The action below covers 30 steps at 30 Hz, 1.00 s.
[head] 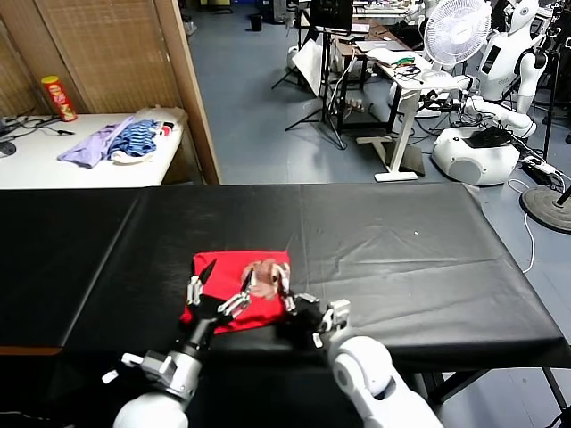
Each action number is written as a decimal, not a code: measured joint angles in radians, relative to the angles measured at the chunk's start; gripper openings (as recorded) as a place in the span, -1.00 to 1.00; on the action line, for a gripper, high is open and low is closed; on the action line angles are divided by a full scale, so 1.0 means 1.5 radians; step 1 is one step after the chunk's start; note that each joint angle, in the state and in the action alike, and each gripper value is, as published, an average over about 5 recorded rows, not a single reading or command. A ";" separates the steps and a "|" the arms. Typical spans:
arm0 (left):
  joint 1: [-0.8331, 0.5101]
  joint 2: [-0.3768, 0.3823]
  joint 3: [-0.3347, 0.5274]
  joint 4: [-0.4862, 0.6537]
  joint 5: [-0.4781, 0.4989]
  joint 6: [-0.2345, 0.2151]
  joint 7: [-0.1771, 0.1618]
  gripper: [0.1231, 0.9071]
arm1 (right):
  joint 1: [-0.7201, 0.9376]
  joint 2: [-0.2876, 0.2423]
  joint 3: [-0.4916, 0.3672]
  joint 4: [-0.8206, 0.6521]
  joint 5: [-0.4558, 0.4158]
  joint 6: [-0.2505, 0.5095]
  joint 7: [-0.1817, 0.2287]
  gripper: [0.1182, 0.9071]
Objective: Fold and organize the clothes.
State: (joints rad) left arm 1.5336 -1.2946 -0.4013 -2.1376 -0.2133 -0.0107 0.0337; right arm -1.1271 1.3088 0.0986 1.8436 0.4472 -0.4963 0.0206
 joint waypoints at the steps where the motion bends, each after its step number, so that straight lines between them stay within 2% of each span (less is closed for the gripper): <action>1: 0.000 0.000 -0.002 0.003 0.001 -0.001 -0.005 0.72 | -0.002 -0.009 0.005 0.004 -0.011 -0.001 -0.005 -0.90; 4: 0.000 0.001 -0.007 0.012 -0.002 -0.001 -0.025 0.72 | -0.015 -0.038 0.021 0.028 -0.032 -0.002 -0.018 -0.72; 7: 0.001 0.000 -0.012 0.021 -0.007 0.004 -0.043 0.72 | -0.037 -0.070 0.037 0.062 -0.055 0.012 -0.021 -0.36; 10: 0.004 0.002 -0.019 0.030 -0.007 0.007 -0.049 0.72 | -0.065 -0.096 0.051 0.096 -0.086 0.043 -0.015 0.02; 12: 0.009 0.003 -0.022 0.036 -0.006 -0.003 -0.049 0.72 | -0.085 -0.109 0.060 0.115 -0.108 0.064 -0.010 0.32; 15: 0.017 0.004 -0.027 0.041 0.005 -0.015 -0.055 0.72 | -0.115 -0.119 0.072 0.137 -0.139 0.098 0.003 0.62; 20: 0.042 0.014 -0.039 0.026 0.003 0.009 -0.078 0.72 | -0.179 -0.123 0.089 0.169 -0.176 0.158 0.041 0.72; 30: 0.190 0.027 -0.088 -0.042 -0.012 0.023 -0.089 0.72 | -0.329 -0.119 0.134 0.253 -0.187 0.251 0.103 0.72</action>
State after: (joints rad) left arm 1.8181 -1.2536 -0.5327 -2.2006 -0.2318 0.0235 -0.0990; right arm -1.6212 1.1301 0.3001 2.2234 0.1660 -0.1197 0.1756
